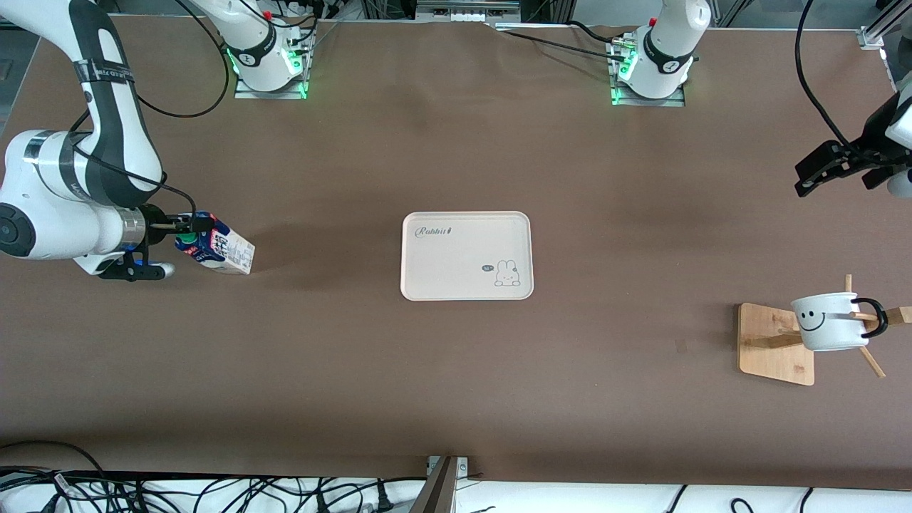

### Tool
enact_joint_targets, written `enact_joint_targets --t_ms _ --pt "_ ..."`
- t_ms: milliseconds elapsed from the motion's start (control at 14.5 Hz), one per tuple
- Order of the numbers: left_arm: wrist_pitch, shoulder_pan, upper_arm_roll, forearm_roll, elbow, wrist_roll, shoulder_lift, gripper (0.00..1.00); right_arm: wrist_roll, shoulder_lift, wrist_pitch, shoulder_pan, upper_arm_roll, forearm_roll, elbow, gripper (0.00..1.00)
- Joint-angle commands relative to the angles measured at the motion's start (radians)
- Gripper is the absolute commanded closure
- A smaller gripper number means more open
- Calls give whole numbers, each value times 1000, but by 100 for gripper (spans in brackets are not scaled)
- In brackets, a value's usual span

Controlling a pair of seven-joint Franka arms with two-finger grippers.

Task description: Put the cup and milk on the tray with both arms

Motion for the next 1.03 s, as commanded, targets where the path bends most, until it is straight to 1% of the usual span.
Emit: enact_joint_targets --t_ms 0,275,482,551,619,895,964 --pt "48 21 2 16 -69 35 -14 0 -6 -12 20 -11 3 3 -17 0" --pt "119 40 5 14 -125 38 -15 0 -3 -4 37 -17 3 14 3 0" --pt "238 53 22 16 -207 88 -15 0 5 2 46 -17 3 17 3 0" --pt "292 58 22 16 -229 124 -16 0 5 10 51 -17 3 17 3 0" --pt "313 58 22 14 -234 133 -21 0 5 19 54 -18 3 20 3 0" --pt "309 60 23 16 -235 109 -36 0 5 37 60 -20 5 22 2 0" --pt "307 61 23 16 -240 101 -42 0 4 39 60 -20 5 22 2 3"
